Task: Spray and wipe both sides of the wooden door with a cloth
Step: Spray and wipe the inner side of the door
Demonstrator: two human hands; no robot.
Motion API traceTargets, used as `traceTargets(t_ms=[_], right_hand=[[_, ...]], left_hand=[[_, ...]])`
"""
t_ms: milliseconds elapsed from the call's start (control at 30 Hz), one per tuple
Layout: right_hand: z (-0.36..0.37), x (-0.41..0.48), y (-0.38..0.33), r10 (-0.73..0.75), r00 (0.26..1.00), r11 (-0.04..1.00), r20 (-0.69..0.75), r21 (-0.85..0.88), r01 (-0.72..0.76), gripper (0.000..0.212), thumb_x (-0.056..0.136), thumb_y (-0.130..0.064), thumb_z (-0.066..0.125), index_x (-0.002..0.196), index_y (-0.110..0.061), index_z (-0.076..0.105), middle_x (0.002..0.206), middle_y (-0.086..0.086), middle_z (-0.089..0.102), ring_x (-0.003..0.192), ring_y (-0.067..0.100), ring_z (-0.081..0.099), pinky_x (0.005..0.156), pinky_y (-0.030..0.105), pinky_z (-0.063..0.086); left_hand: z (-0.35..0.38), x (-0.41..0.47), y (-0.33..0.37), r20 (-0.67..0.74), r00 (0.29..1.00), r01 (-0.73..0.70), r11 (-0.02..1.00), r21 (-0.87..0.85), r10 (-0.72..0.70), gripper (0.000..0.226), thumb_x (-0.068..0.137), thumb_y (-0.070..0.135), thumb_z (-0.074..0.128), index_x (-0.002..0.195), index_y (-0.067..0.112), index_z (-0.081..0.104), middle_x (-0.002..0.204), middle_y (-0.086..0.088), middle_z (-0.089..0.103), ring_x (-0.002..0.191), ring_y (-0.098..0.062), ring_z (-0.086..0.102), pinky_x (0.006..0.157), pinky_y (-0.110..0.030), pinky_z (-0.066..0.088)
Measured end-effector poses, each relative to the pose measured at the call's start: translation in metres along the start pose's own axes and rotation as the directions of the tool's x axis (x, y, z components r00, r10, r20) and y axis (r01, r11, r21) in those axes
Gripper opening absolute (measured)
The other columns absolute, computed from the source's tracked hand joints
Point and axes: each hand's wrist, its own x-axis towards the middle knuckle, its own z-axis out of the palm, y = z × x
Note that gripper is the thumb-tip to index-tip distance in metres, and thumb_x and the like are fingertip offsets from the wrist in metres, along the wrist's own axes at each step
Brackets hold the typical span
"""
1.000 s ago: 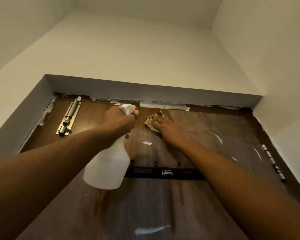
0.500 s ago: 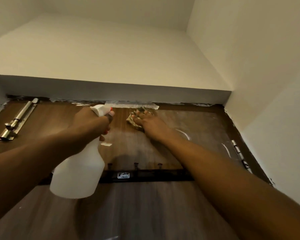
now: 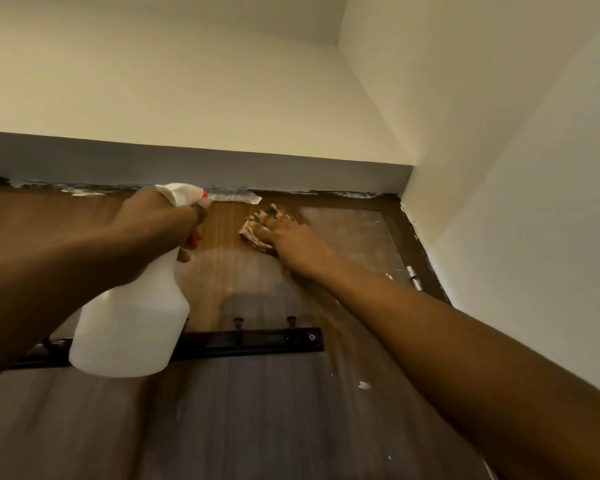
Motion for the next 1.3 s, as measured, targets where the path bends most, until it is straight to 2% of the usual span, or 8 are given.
traceTargets(t_ms=[100, 233, 467, 567, 700, 967, 1133, 1300], right_hand=[[0.01, -0.029, 0.041, 0.1, 0.994, 0.995, -0.038, 0.004, -0.1, 0.046, 0.109, -0.023, 0.031, 0.154, -0.02, 0.033, 0.163, 0.008, 0.025, 0.15, 0.026, 0.022, 0.12, 0.034, 0.015], [0.006, 0.003, 0.076, 0.292, 0.949, 0.956, 0.118, 0.006, -0.295, 0.05, 0.108, -0.032, 0.029, 0.154, -0.013, 0.032, 0.162, 0.016, 0.025, 0.148, 0.034, 0.025, 0.121, 0.044, 0.021], [0.002, -0.036, 0.073, 0.031, 0.999, 0.999, 0.022, -0.024, -0.03, 0.048, 0.109, -0.02, 0.029, 0.156, -0.019, 0.027, 0.165, 0.009, 0.02, 0.152, 0.029, 0.016, 0.12, 0.035, 0.009], [0.015, -0.069, 0.11, 0.167, 0.985, 0.986, 0.041, -0.017, -0.166, 0.046, 0.108, -0.02, 0.033, 0.154, -0.019, 0.035, 0.162, 0.012, 0.027, 0.149, 0.033, 0.024, 0.119, 0.042, 0.022], [0.003, -0.056, 0.145, 0.389, 0.907, 0.921, 0.161, -0.066, -0.383, 0.056, 0.106, -0.014, 0.034, 0.159, -0.013, 0.015, 0.165, 0.016, 0.012, 0.151, 0.037, 0.012, 0.12, 0.044, 0.02], [0.013, -0.086, 0.146, 0.172, 0.981, 0.984, 0.089, 0.037, -0.176, 0.06, 0.105, -0.009, 0.038, 0.159, -0.026, 0.018, 0.167, 0.004, 0.006, 0.154, 0.028, 0.002, 0.121, 0.044, 0.016], [0.008, -0.092, 0.168, 0.361, 0.915, 0.932, 0.179, -0.064, -0.356, 0.069, 0.099, -0.006, 0.048, 0.159, -0.016, 0.017, 0.166, 0.015, 0.011, 0.151, 0.036, 0.014, 0.117, 0.044, 0.026], [0.007, -0.063, 0.128, 0.303, 0.944, 0.953, 0.13, -0.024, -0.303, 0.064, 0.103, -0.006, 0.037, 0.16, -0.018, 0.009, 0.167, 0.012, 0.002, 0.153, 0.035, 0.0, 0.122, 0.044, 0.009]], left_hand=[[0.009, -0.005, 0.011, 0.009, 1.0, -0.003, 1.0, -0.024, 0.003, 0.045, 0.088, 0.04, 0.059, 0.114, 0.003, 0.055, 0.09, -0.017, 0.067, 0.081, -0.033, 0.067, 0.069, -0.043, 0.057], [0.02, -0.01, 0.021, -0.006, 1.0, 0.002, 1.0, 0.004, -0.002, 0.044, 0.089, 0.039, 0.057, 0.112, 0.001, 0.054, 0.084, -0.015, 0.065, 0.069, -0.027, 0.064, 0.054, -0.03, 0.049], [0.046, -0.017, 0.036, 0.031, 0.999, -0.011, 0.999, -0.052, 0.013, 0.036, 0.09, 0.037, 0.056, 0.1, 0.003, 0.057, 0.086, -0.015, 0.065, 0.065, -0.023, 0.06, 0.05, -0.028, 0.043], [0.052, -0.018, 0.039, 0.061, 0.998, -0.008, 0.997, -0.082, 0.013, 0.03, 0.09, 0.039, 0.056, 0.088, 0.009, 0.056, 0.086, -0.015, 0.066, 0.069, -0.027, 0.063, 0.056, -0.031, 0.049], [0.058, -0.018, 0.043, 0.074, 0.997, 0.024, 0.996, -0.084, -0.018, 0.029, 0.089, 0.04, 0.056, 0.09, 0.012, 0.054, 0.087, -0.014, 0.066, 0.068, -0.026, 0.064, 0.052, -0.03, 0.047], [0.078, -0.036, 0.048, 0.121, 0.992, -0.014, 0.988, -0.153, 0.033, 0.033, 0.091, 0.037, 0.055, 0.103, 0.006, 0.054, 0.084, -0.013, 0.066, 0.069, -0.024, 0.065, 0.051, -0.028, 0.049], [0.09, -0.05, 0.045, 0.177, 0.984, 0.04, 0.978, -0.204, -0.003, 0.029, 0.091, 0.036, 0.055, 0.105, 0.011, 0.05, 0.081, -0.009, 0.066, 0.064, -0.017, 0.063, 0.044, -0.023, 0.046], [0.095, -0.065, 0.04, 0.183, 0.981, 0.093, 0.978, -0.189, -0.058, 0.042, 0.089, 0.042, 0.055, 0.114, 0.008, 0.053, 0.082, -0.007, 0.067, 0.061, -0.016, 0.063, 0.04, -0.02, 0.044]])
